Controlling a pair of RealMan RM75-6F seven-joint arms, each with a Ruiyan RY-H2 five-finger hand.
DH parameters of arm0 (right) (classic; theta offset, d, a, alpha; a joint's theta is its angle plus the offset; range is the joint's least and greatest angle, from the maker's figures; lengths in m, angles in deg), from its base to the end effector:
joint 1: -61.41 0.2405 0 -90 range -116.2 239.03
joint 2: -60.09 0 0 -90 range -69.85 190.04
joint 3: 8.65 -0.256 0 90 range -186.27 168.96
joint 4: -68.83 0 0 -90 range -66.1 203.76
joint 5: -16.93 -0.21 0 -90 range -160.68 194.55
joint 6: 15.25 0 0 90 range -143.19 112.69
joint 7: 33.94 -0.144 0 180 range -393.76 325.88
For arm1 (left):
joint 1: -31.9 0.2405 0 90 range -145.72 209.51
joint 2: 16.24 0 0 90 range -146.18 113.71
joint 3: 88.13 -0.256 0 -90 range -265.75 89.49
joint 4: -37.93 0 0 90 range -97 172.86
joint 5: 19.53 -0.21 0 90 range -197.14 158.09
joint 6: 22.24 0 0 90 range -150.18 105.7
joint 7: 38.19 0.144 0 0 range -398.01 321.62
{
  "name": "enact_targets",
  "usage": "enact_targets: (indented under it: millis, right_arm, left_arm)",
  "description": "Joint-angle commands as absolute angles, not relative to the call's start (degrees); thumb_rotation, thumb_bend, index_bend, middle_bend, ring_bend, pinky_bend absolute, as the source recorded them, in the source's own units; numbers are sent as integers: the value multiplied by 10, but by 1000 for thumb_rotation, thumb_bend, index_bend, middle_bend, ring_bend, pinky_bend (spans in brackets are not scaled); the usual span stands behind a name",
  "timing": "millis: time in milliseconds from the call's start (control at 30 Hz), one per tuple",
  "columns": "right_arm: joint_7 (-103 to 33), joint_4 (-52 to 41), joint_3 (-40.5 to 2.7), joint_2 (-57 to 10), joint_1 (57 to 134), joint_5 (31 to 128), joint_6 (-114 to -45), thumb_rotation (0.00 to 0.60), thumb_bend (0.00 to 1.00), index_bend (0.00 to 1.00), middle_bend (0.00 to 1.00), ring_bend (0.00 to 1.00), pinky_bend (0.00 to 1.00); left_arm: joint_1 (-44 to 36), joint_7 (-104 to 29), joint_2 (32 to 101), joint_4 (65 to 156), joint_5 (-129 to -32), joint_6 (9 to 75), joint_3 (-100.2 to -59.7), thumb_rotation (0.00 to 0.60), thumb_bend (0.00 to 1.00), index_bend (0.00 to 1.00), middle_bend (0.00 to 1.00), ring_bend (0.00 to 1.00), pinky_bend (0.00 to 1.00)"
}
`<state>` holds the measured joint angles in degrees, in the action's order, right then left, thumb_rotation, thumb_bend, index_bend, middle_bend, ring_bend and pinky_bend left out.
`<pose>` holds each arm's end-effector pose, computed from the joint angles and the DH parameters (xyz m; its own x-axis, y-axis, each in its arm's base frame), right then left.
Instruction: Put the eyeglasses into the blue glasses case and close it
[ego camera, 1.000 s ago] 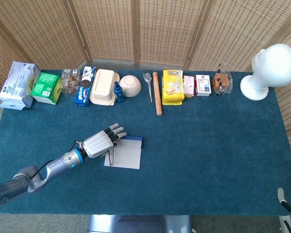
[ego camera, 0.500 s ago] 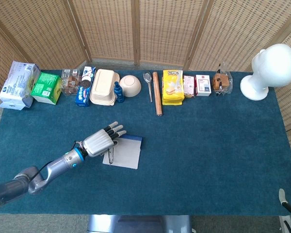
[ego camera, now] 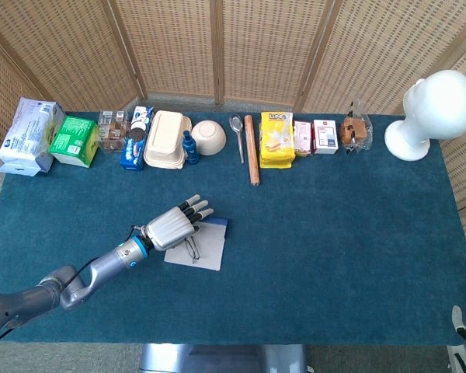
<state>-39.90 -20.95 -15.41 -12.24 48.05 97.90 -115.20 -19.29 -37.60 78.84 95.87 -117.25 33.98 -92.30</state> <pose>-0.3452 -0.0834 0.1658 0.2837 0.2411 0.9281 -0.9182 0.3474 0.1904 -0.1551 0.3521 -0.0559 0.7505 0.0179 0.6606 0.4109 -0.7955 -0.4453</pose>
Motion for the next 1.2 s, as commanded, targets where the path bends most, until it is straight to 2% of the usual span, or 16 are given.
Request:
enact_targets:
  millis: [33,233,667,767,1000,1200]
  right_arm:
    - [-398,-210,-154,-122,481,979,-1151,600,329,0,187,0,78]
    - [-396,-212,-155,-123,481,979,-1150,600,329,0,188,0,78]
    - [-392,-213,-157,-122,483,979,-1147,600,328,0,188,0,78]
    - [-392,-213,-157,-123,484,979,-1146,600,328,0,187,0,78]
    - [-391,-214,-157,-123,484,980,-1147,600,328,0,187,0,79]
    - [-394,-213,-157,-123,482,978,-1148,600,329,0,187,0,78]
  left_arm:
    - [-193,-377,791,958,-1171,341,-921,600,307,420,67,0,0]
    - [-191,-383,797,956,-1171,352,-917,600,284,202,9,0,0]
    - [-183,-389,794,953,-1191,383,-929,597,273,17,0,0,0]
    - [-179,-382,794,948,-1193,387,-932,553,265,0,0,0,0]
    - [-173,-383,793,956,-1191,389,-934,391,233,0,0,0,0]
    - [-168,-383,791,964,-1204,406,-942,321,232,0,0,0,0]
